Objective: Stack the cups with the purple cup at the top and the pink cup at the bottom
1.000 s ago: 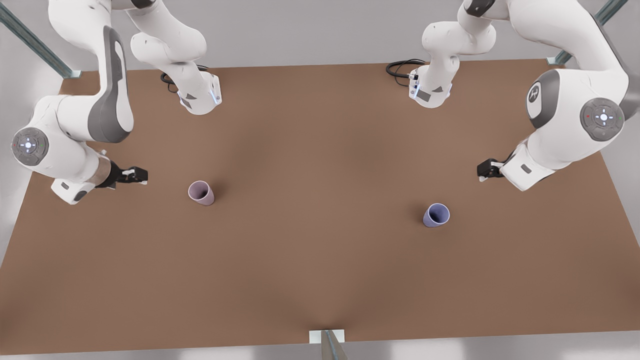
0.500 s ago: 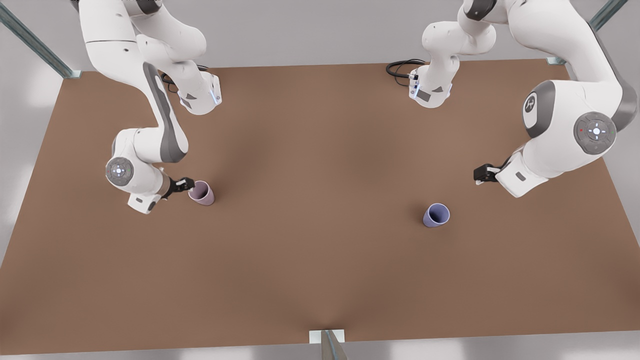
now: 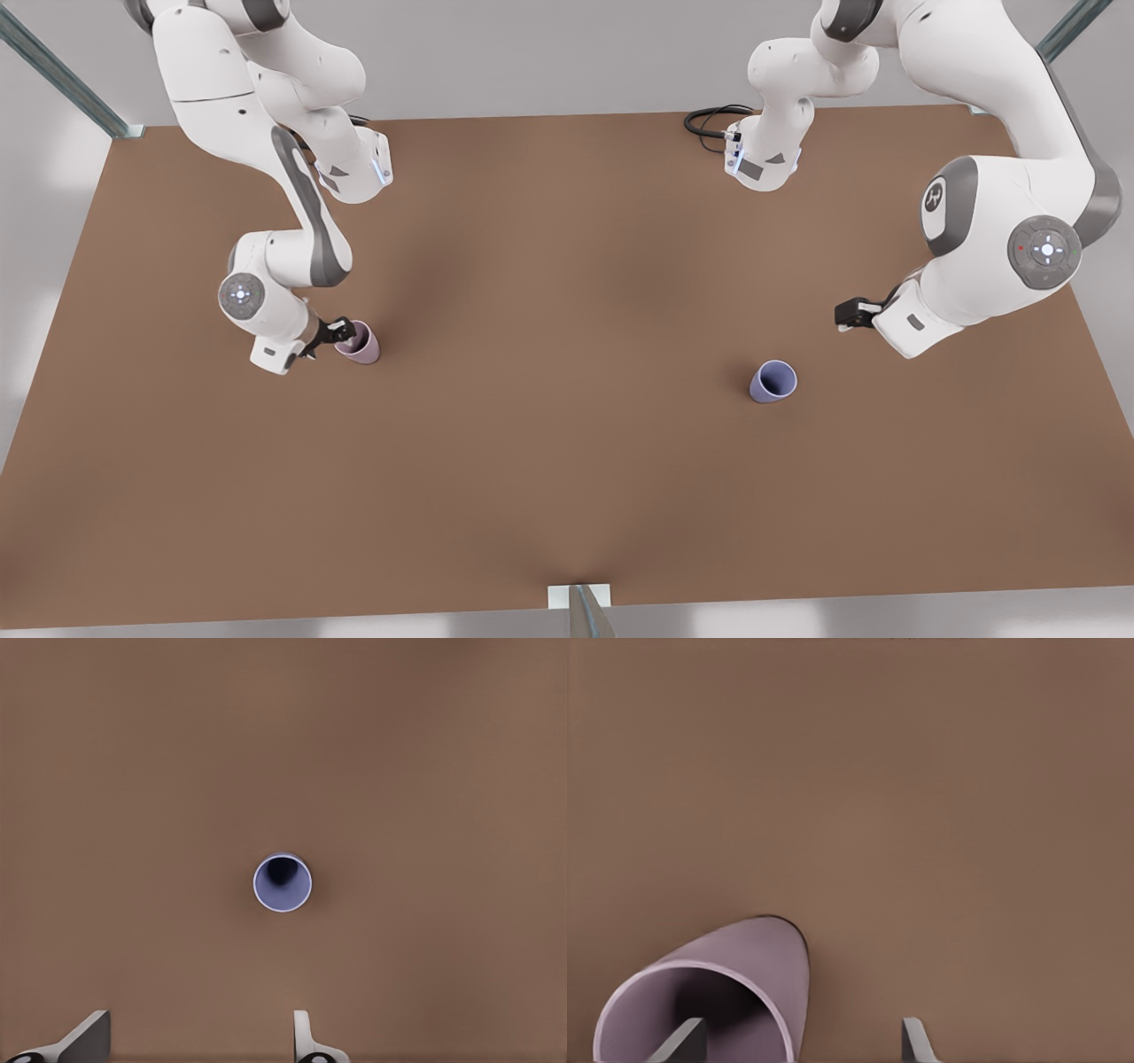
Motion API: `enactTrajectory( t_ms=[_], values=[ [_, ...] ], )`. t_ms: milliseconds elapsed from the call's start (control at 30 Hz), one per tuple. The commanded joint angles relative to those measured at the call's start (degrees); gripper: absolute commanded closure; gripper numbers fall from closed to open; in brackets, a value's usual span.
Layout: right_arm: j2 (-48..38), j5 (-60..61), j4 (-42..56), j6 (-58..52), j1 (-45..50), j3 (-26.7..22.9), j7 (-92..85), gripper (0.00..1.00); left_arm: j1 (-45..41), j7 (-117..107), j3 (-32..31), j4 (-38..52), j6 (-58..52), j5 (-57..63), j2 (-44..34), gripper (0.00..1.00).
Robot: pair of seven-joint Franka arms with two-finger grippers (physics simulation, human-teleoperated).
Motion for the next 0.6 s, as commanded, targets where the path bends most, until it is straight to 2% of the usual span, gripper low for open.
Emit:
enactTrajectory(
  t_ms=[0, 267, 333, 433, 567],
  values=[
    [0.31, 0.12, -0.12, 2.27, 0.02, -0.01, -2.71, 0.15, 0.00, 0.23, -0.01, 0.03, -0.04, 0.03, -0.05, 0.00],
    [2.42, 0.03, -1.26, 4.29, 0.19, 0.08, -2.71, 0.19, 0.00, 0.14, -0.01, 0.03, 0.04, 0.03, 0.48, 0.00],
    [2.59, 0.03, -1.09, 4.20, 0.19, 0.08, -2.71, 0.23, 0.00, 0.14, -0.01, 0.03, 0.04, 0.03, 0.65, 0.00],
    [3.21, 0.03, -0.82, 4.29, 1.25, 0.08, -2.36, 0.35, 0.00, 0.14, -0.01, 0.03, 0.04, 0.03, 0.74, 0.00],
    [3.30, 0.03, -0.65, 4.03, 1.25, 0.08, -2.62, 0.68, 0.00, 0.23, -0.01, 0.03, 0.05, 0.03, 0.74, 0.00]
  ],
)
